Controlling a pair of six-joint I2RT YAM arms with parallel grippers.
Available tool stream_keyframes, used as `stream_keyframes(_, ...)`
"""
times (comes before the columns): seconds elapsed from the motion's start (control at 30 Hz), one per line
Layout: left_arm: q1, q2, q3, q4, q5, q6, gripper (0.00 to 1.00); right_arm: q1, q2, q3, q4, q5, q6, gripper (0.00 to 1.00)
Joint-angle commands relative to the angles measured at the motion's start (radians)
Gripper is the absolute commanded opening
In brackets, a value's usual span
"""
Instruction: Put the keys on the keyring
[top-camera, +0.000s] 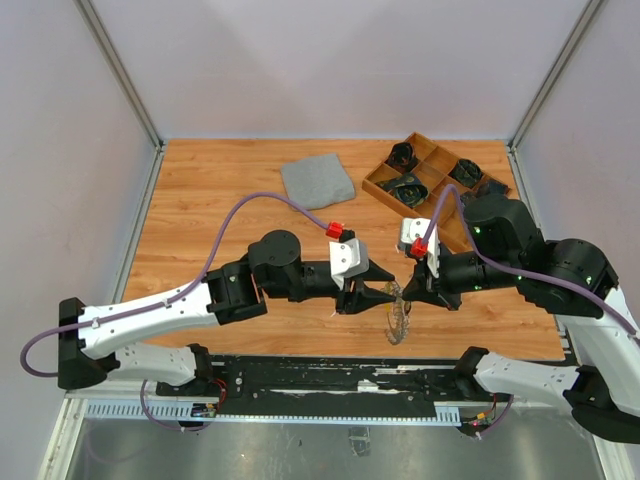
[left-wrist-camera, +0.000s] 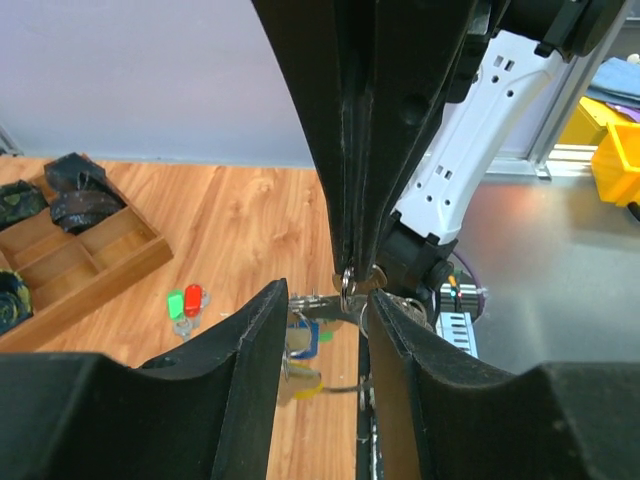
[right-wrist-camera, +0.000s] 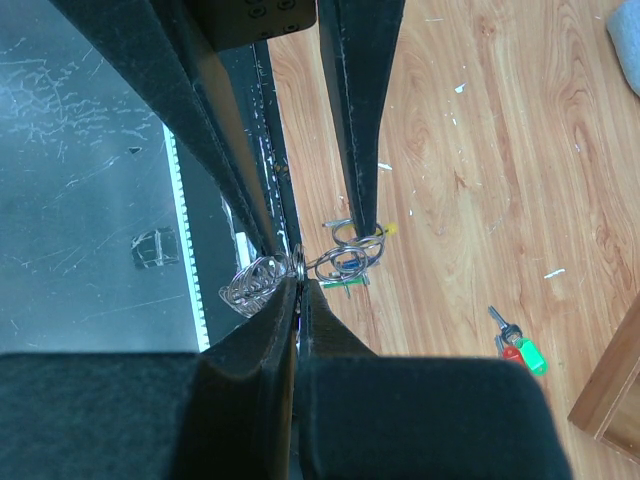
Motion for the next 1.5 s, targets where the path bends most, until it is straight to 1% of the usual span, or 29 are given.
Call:
stream_keyframes(0.0, -0.013, 0.017, 0.043, 0.003, 0.029, 0.018, 0.42, 0.011, -0.011, 0.006, 0.012, -0.016, -0.020, 0.01)
stream_keyframes(0.2, -0.016, 0.031, 0.050, -0.006, 0.039, 0.022, 0.37, 0.012, -0.011, 0.005, 0.018, -0.007, -0.020, 0.01)
stream_keyframes(0.43, -0.019, 0.044, 0.059, -0.019, 0.041, 0.030, 0.28, 0.013, -0.012, -0.004, 0.027, -0.014, -0.018, 0.01)
stream_keyframes(0.57, -0.019, 0.049, 0.066, -0.019, 0.040, 0.034, 0.18, 0.012, -0.011, -0.009, 0.034, -0.022, -0.018, 0.01)
stream_keyframes(0.7, -0.019, 0.053, 0.070, -0.018, 0.038, 0.038, 0.02, 0.011, -0.015, -0.010, 0.045, -0.025, -0.015, 0.01)
stream_keyframes(0.73, -0.019, 0.052, 0.069, -0.018, 0.035, 0.038, 0.01, 0.012, -0.016, -0.009, 0.049, -0.025, -0.014, 0.01)
stream_keyframes(0.8, -0.019, 0.046, 0.059, -0.007, 0.022, 0.031, 0.01, 0.012, -0.021, -0.013, 0.060, -0.023, -0.008, 0.01)
stream_keyframes(0.83, -0.019, 0.039, 0.049, 0.006, 0.014, 0.028, 0.01, 0.012, -0.025, -0.014, 0.070, -0.018, -0.002, 0.04)
stream_keyframes(0.87, -0.019, 0.028, 0.039, 0.017, 0.005, 0.022, 0.00, 0.012, -0.032, -0.021, 0.081, -0.010, 0.005, 0.09)
stream_keyframes(0.93, -0.019, 0.009, 0.016, 0.050, -0.018, 0.013, 0.00, 0.012, -0.054, -0.034, 0.115, 0.013, 0.029, 0.24)
stream_keyframes(0.97, -0.019, -0.002, 0.004, 0.066, -0.029, 0.007, 0.00, 0.013, -0.065, -0.038, 0.134, 0.035, 0.048, 0.29)
stream_keyframes(1.1, -0.019, -0.043, -0.060, 0.162, -0.071, -0.038, 0.01, 0.012, -0.124, -0.042, 0.231, 0.135, 0.138, 0.36)
stream_keyframes(1.17, -0.020, -0.062, -0.097, 0.220, -0.089, -0.066, 0.01, 0.012, -0.163, -0.069, 0.291, 0.167, 0.195, 0.38)
stream_keyframes(1.3, -0.019, -0.100, -0.174, 0.334, -0.115, -0.117, 0.01, 0.012, -0.211, -0.157, 0.372, 0.189, 0.251, 0.37)
stream_keyframes(1.4, -0.019, -0.128, -0.217, 0.418, -0.121, -0.154, 0.01, 0.012, -0.246, -0.229, 0.440, 0.148, 0.250, 0.34)
stream_keyframes(1.47, -0.020, -0.145, -0.238, 0.458, -0.120, -0.167, 0.01, 0.012, -0.274, -0.280, 0.502, 0.070, 0.237, 0.31)
